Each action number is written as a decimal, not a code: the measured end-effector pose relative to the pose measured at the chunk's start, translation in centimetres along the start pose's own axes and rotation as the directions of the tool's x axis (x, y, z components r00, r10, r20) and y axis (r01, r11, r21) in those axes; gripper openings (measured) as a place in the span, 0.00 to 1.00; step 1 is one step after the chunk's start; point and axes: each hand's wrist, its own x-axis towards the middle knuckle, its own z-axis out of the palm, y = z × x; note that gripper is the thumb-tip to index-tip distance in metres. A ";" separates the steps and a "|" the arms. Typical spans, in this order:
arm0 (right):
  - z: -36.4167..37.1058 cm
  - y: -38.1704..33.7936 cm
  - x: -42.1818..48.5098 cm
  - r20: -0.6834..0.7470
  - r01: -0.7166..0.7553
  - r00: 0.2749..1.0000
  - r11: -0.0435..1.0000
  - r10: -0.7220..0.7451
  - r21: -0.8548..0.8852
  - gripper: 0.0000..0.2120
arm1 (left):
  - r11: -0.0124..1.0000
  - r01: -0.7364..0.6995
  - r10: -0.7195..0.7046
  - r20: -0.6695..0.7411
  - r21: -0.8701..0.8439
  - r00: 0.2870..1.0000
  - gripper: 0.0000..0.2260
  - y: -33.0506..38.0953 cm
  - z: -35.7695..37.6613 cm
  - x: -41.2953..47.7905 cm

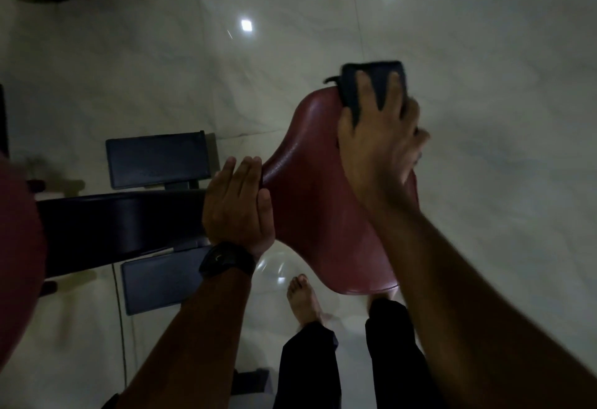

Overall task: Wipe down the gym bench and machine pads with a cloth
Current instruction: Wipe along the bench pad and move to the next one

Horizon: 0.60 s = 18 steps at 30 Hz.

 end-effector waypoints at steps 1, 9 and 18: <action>0.2 -0.3 -1.5 -0.041 -0.083 0.996 0.997 0.082 -0.006 0.29 | 1.000 0.000 0.000 -0.011 -0.002 1.000 0.21 0.0 0.0 0.0; 0.1 -2.8 -1.2 0.093 0.442 0.895 0.896 -0.437 -0.046 0.26 | 1.000 -0.006 0.006 0.025 -0.008 1.000 0.22 -0.1 -0.1 0.0; 0.6 0.8 -3.0 -0.095 -0.132 0.986 0.991 0.134 0.025 0.26 | 1.000 0.012 -0.012 0.035 -0.007 0.999 0.22 0.0 -0.3 0.2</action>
